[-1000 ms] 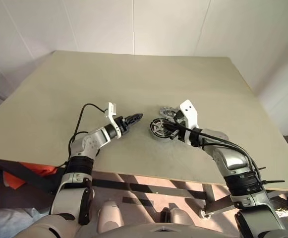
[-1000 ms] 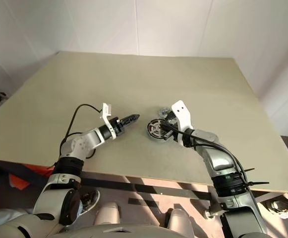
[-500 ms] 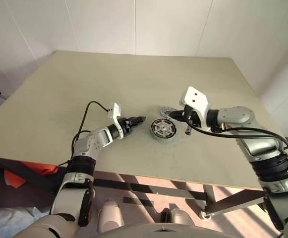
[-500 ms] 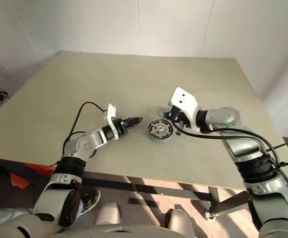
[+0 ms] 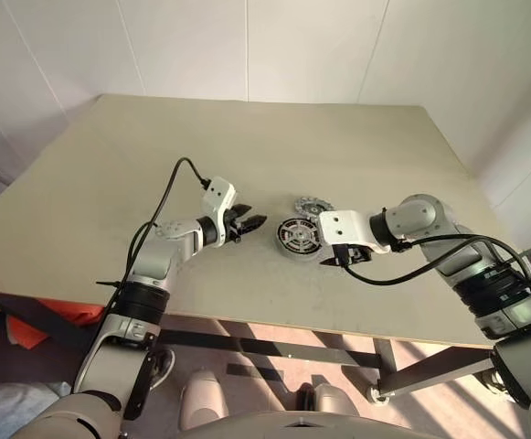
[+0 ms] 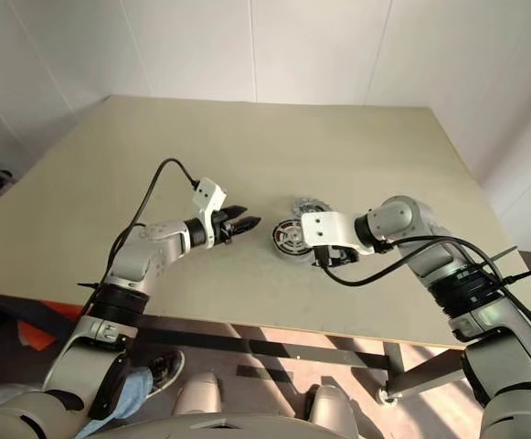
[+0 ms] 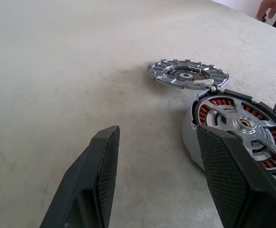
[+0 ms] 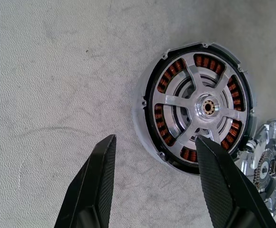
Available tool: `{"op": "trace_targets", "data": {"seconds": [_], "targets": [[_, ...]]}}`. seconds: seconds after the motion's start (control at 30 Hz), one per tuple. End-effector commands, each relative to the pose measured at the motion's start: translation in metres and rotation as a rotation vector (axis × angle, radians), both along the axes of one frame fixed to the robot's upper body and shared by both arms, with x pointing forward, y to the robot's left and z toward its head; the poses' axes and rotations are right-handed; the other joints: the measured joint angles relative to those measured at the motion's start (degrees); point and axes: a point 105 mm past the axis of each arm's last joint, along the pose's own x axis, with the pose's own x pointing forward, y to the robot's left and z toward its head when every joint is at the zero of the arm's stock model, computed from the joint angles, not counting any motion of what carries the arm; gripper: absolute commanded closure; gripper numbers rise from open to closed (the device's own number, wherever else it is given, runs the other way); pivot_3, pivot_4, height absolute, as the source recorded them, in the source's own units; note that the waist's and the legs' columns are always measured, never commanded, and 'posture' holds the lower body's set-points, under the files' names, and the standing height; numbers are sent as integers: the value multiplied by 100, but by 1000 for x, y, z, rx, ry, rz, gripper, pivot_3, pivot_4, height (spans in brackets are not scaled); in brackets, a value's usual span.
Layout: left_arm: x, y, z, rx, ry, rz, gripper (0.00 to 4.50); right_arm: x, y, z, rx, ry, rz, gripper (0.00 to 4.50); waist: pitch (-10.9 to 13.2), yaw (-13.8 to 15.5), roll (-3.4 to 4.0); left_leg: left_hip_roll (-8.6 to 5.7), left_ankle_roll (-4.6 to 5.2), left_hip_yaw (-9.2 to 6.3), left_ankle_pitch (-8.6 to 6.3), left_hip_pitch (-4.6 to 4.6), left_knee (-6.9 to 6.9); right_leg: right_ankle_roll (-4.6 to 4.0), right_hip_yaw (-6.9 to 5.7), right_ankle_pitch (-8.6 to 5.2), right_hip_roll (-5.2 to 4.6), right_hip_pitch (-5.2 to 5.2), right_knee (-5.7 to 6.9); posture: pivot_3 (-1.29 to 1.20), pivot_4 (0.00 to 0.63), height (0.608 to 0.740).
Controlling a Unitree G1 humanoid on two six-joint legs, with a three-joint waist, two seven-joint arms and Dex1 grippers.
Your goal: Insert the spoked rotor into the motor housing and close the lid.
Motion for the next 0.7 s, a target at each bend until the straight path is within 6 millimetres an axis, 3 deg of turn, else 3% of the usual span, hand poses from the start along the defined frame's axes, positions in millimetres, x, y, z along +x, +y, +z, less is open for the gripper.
{"op": "trace_targets", "data": {"seconds": [0.03,0.33,0.7], "targets": [[0,1,12,-11,-37,0,1750,5,3,4,-9,-57,14,1522,0,1,0,0,0,0,0,0,0,0,0,0,0,0,0,0,0,740],[1,3,6,-9,-11,13,1750,-8,12,-2,6,-35,50,1522,0,1,0,1,1,0,0,2,0,0,0,0,1,0,0,0,0,740],[-1,-3,3,-17,4,4,1750,6,-1,1,-15,-63,2,1522,0,-4,0,1,1,0,0,7,5,-4,3,3,1,5,2,0,0,740]]}}
